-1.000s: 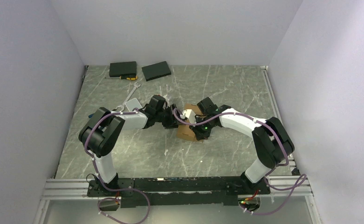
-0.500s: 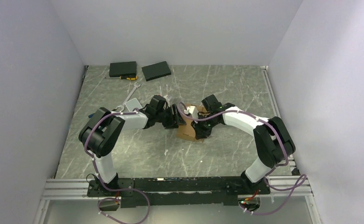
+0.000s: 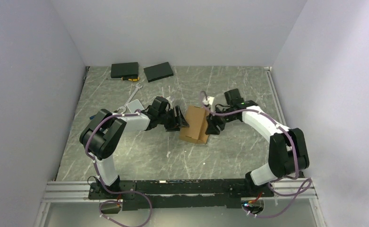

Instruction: Fold the paper box

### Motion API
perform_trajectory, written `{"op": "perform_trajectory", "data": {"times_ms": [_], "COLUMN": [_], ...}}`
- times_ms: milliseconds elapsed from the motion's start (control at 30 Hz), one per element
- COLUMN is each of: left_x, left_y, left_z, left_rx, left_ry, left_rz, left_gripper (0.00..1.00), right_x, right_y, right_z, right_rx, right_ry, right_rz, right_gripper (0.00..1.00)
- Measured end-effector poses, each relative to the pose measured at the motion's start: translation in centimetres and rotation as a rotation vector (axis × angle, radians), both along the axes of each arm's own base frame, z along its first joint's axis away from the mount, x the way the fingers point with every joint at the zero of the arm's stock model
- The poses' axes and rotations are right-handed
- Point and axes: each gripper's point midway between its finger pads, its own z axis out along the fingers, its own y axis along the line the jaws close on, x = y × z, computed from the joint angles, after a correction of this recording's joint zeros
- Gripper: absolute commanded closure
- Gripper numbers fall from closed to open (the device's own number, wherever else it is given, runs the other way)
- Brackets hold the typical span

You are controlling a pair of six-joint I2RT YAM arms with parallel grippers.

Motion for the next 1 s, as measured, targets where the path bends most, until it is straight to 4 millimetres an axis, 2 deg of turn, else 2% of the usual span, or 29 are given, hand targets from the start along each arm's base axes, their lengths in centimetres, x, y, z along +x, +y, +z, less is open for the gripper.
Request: {"op": "perform_trajectory", "data": {"times_ms": [100, 233, 333, 400, 467, 567, 800, 1000], "left_x": [-0.1, 0.1, 0.4, 0.6, 0.8, 1.2, 1.6, 3.0], "left_y": [0.2, 0.4, 0.7, 1.0, 1.3, 1.5, 1.0, 0.1], "left_z": [-0.1, 0.1, 0.2, 0.2, 0.2, 0.4, 1.2, 1.4], "left_rx": [0.007, 0.016, 0.030, 0.037, 0.044, 0.045, 0.029, 0.026], "left_ry": [0.000, -0.003, -0.006, -0.008, -0.006, -0.016, -0.033, -0.054], "left_rz": [-0.007, -0.024, -0.031, -0.031, -0.031, -0.031, -0.054, -0.072], "left_gripper": [0.23, 0.20, 0.19, 0.19, 0.20, 0.20, 0.19, 0.20], "right_x": [2.4, 6.2, 9.8, 11.8, 12.9, 13.3, 16.1, 17.9], "right_y": [-2.7, -5.9, -7.2, -7.6, -7.8, -7.4, -6.2, -5.9], "right_z": [0.8, 0.9, -0.1, -1.5, -3.3, -5.5, -4.9, -5.5], "right_rx": [0.025, 0.039, 0.071, 0.087, 0.096, 0.107, 0.186, 0.206], "right_ry": [-0.023, -0.012, 0.051, 0.099, 0.160, 0.254, 0.288, 0.311], "right_rz": [-0.114, -0.239, -0.318, -0.357, -0.389, -0.410, -0.420, -0.417], "right_gripper": [0.34, 0.32, 0.31, 0.31, 0.31, 0.31, 0.34, 0.45]}}
